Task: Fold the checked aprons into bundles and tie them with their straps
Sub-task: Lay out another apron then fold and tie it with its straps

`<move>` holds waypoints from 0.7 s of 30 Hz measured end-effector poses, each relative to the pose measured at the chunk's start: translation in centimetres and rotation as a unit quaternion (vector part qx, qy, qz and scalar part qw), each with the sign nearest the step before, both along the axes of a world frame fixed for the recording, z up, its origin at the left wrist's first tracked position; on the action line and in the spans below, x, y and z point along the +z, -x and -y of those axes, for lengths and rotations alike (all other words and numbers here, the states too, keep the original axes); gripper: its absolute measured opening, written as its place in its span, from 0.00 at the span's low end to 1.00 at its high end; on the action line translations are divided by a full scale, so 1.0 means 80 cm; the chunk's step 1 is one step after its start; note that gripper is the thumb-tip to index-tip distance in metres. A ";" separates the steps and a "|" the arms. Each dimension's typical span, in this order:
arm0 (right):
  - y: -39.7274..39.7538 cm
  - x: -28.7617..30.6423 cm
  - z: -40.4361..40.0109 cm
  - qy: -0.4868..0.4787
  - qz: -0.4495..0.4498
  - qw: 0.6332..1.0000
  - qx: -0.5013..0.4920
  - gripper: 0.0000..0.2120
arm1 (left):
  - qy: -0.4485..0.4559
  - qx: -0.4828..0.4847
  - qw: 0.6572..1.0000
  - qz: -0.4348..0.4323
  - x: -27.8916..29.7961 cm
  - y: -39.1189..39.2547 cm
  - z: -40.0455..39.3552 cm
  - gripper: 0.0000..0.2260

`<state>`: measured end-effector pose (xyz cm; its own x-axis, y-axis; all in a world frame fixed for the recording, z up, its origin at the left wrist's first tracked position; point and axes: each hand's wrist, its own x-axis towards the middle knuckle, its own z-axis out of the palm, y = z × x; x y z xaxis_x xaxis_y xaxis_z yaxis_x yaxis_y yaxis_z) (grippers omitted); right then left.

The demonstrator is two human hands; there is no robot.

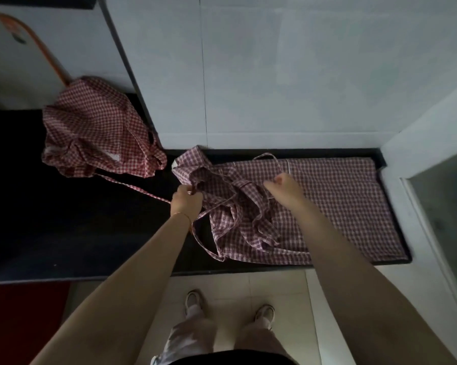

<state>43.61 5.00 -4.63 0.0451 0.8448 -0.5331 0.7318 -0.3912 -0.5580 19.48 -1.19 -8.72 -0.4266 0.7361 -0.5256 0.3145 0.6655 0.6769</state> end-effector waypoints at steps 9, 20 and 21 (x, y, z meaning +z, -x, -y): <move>0.056 -0.042 -0.014 0.075 0.039 0.991 0.106 0.09 | -0.007 0.003 1.000 0.016 -0.002 0.010 0.021 0.11; 0.120 0.026 0.032 0.259 -0.133 0.900 0.324 0.18 | 0.008 -0.049 0.987 0.155 -0.001 0.044 -0.002 0.10; 0.118 0.020 0.031 0.237 -0.127 0.921 0.282 0.16 | 0.017 -0.045 0.987 0.155 -0.006 0.048 0.001 0.05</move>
<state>34.19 2.53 -3.06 -0.5076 0.3648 -0.7806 0.7622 -0.2323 -0.6042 15.68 -1.30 -9.17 -0.1753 0.7430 -0.6459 0.1551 0.6687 0.7271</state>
